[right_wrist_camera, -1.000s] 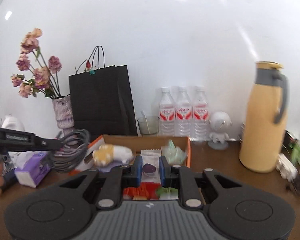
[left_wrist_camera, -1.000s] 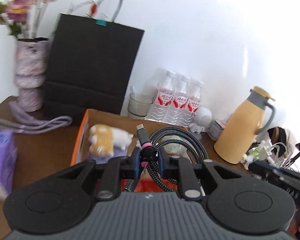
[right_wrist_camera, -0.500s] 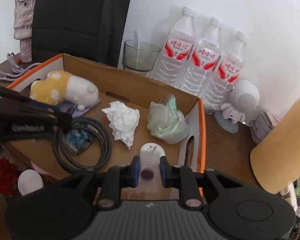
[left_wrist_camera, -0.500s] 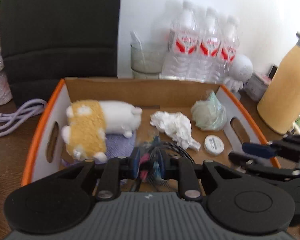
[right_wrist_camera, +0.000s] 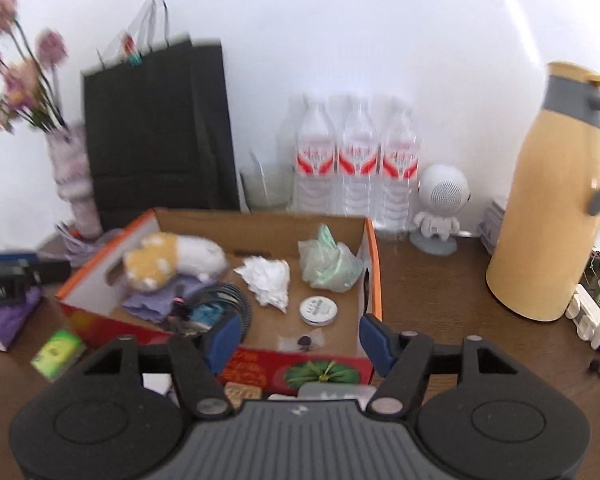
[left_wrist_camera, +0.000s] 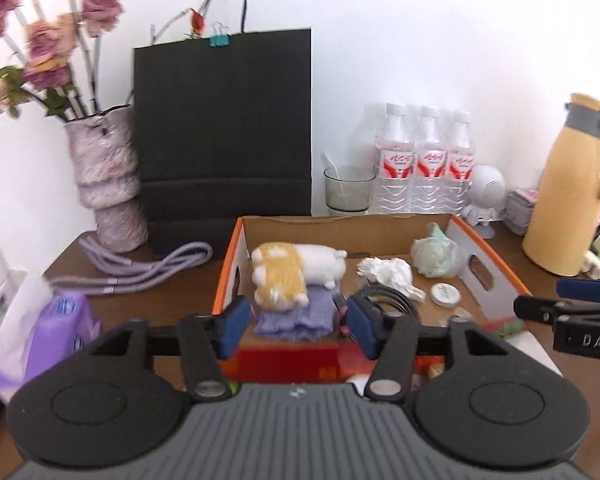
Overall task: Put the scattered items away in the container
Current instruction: 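Carry the cable and sachet into the box and open both tools, then grasp the red fabric rose with the left tool while the right tool grasps another clear sachet, then carry the rose and sachet into the box and open both tools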
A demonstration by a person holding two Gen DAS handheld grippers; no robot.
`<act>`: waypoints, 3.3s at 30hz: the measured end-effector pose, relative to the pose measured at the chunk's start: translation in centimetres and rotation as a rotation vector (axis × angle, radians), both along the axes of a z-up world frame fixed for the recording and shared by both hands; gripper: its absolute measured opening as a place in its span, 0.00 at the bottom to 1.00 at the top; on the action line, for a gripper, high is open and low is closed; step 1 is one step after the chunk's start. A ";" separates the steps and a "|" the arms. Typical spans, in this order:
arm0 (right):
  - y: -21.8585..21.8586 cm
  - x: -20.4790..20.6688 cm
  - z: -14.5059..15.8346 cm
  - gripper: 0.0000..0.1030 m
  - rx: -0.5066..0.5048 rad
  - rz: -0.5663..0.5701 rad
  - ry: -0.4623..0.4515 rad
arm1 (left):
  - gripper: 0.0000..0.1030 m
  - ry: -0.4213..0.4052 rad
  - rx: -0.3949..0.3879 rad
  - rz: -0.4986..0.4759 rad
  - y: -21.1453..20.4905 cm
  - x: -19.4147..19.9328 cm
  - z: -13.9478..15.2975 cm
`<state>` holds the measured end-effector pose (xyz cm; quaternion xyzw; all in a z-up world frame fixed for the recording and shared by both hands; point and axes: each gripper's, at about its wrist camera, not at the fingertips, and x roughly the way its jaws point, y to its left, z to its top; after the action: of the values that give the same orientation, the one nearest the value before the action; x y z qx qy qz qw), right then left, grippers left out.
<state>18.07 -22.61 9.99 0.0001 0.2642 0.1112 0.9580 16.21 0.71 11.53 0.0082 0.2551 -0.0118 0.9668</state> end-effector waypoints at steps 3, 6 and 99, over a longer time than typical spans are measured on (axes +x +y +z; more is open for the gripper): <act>-1.0 -4.0 -0.3 0.63 0.063 0.001 -0.099 | 0.74 -0.069 -0.007 0.011 -0.5 -3.9 -0.7; -1.6 -8.0 -0.6 0.64 0.106 -0.011 -0.177 | 0.84 -0.145 0.017 0.027 -1.3 -7.6 -1.0; 5.8 -13.4 -6.8 0.13 0.041 0.175 0.007 | 0.25 -0.016 -0.051 -0.063 0.7 -9.6 -4.3</act>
<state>4.64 -16.86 3.24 -0.0033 0.2641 0.2000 0.9435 6.57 1.45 7.26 -0.0082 0.2468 -0.0484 0.9678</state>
